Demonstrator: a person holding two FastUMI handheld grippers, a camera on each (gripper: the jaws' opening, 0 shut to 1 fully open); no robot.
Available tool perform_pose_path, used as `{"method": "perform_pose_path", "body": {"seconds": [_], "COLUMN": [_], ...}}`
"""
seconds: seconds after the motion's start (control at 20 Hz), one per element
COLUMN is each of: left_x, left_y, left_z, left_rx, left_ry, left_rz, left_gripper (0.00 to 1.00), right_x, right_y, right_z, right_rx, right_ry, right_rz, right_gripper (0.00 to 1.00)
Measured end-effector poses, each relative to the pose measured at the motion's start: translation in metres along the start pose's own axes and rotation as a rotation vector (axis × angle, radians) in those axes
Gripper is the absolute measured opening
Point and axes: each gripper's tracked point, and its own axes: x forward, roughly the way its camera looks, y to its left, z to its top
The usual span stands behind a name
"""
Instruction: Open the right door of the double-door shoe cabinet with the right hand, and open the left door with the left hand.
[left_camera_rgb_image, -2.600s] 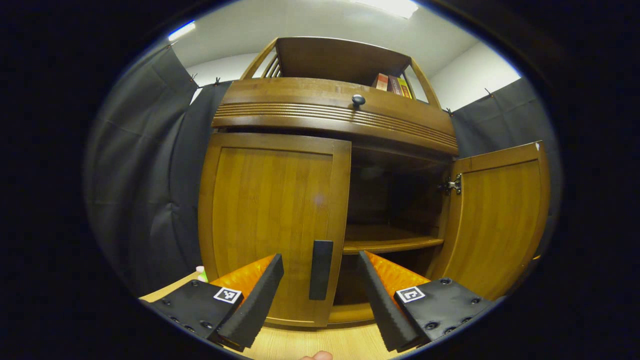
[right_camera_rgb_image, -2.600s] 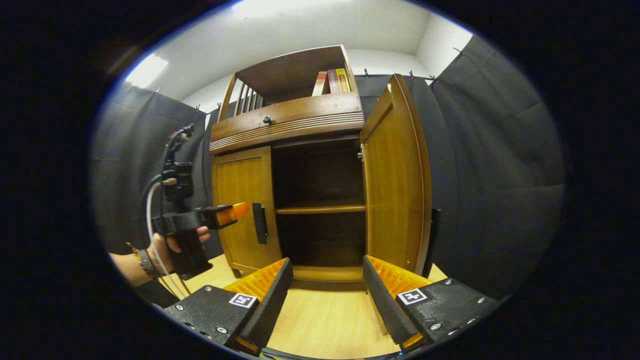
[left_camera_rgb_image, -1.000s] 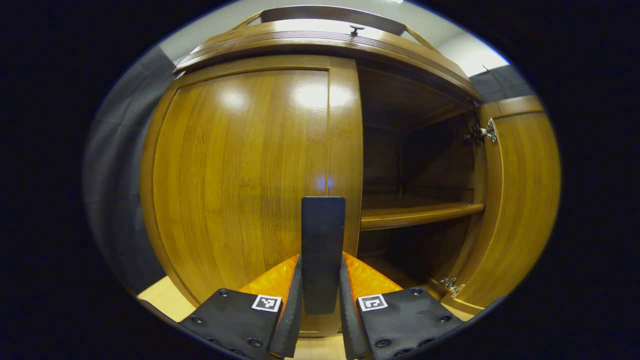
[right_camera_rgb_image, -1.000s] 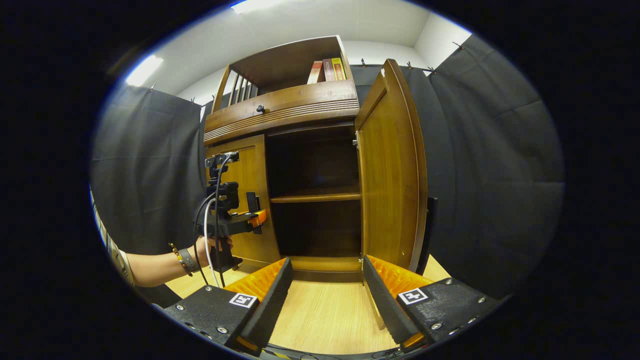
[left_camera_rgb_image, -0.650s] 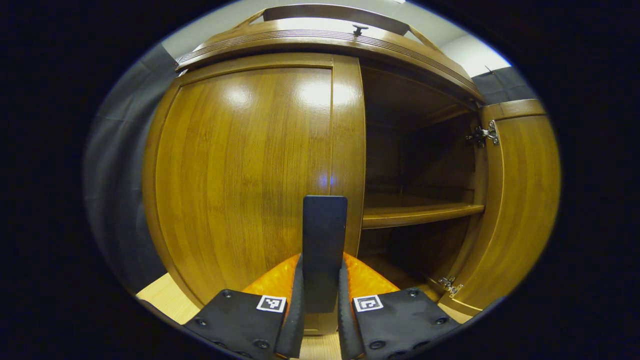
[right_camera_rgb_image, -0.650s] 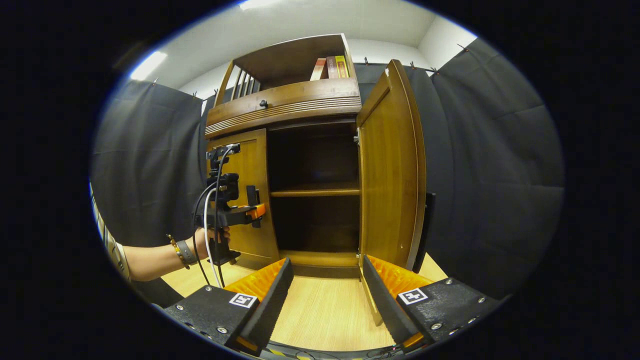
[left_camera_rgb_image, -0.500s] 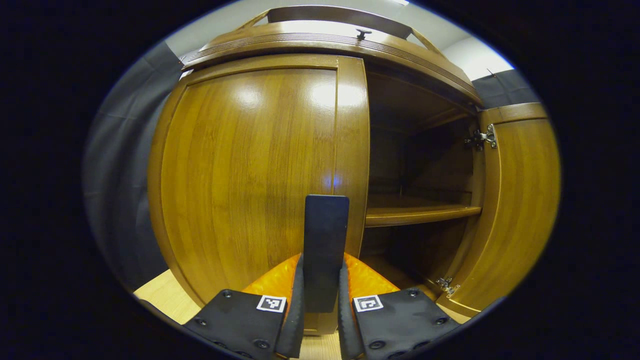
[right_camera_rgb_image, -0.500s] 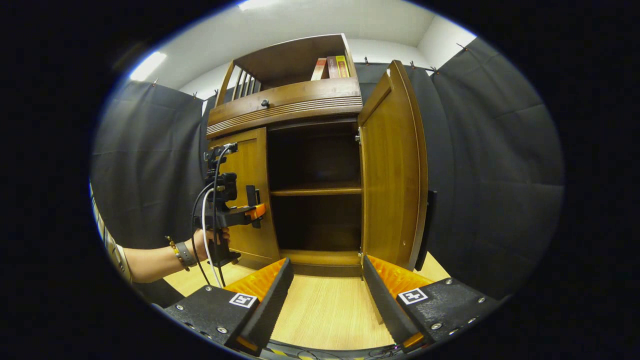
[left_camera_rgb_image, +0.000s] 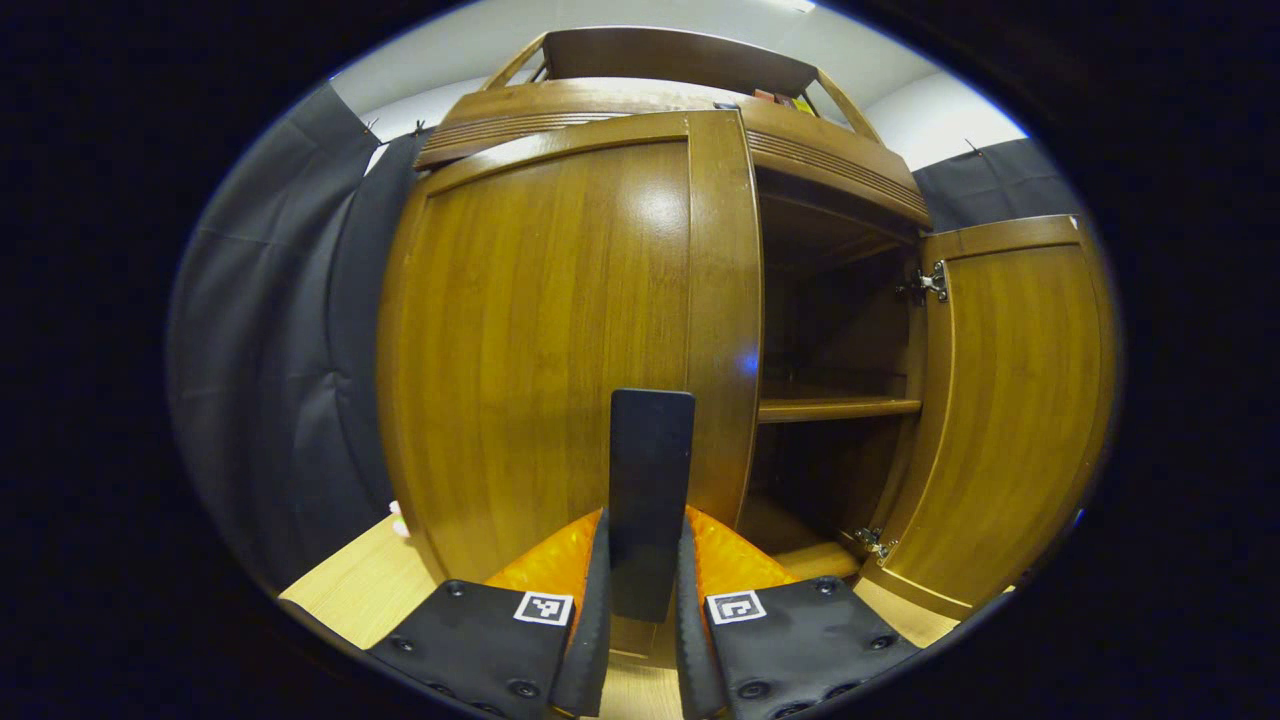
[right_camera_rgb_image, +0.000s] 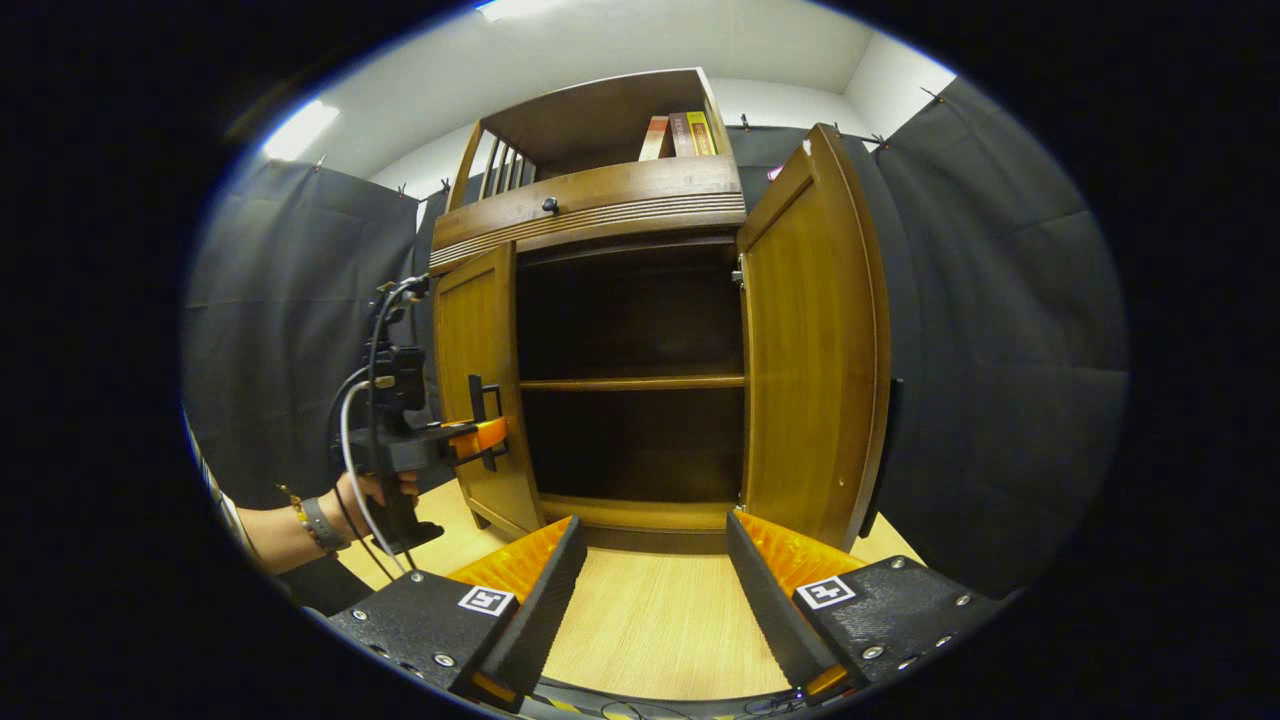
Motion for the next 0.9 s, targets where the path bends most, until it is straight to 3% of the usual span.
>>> {"method": "perform_pose_path", "body": {"seconds": [0.35, 0.4, 0.45, 0.7, 0.75, 0.9], "left_x": [-0.05, -0.058, -0.065, -0.098, -0.106, -0.115], "left_y": [0.031, 0.037, 0.043, 0.08, 0.087, 0.112], "left_z": [0.003, 0.002, 0.003, 0.003, 0.006, 0.008], "left_rx": [-0.026, -0.027, -0.028, -0.071, -0.065, -0.028], "left_ry": [0.001, 0.0, 0.0, 0.0, -0.006, -0.014], "left_rz": [0.072, 0.081, 0.089, 0.145, 0.149, 0.171], "left_gripper": [0.34, 0.34, 0.34, 0.33, 0.26, 0.24], "right_x": [0.014, 0.016, 0.017, 0.025, 0.026, 0.031], "right_y": [0.016, 0.018, 0.018, 0.028, 0.03, 0.039], "right_z": [0.006, 0.005, 0.003, 0.0, 0.0, -0.001], "right_rx": [0.032, 0.031, 0.027, 0.01, 0.004, -0.013], "right_ry": [-0.02, -0.016, -0.014, 0.0, 0.0, 0.007], "right_rz": [0.036, 0.039, 0.041, 0.055, 0.057, 0.065], "right_gripper": [0.87, 0.98, 0.98, 0.76, 0.98, 0.98]}}
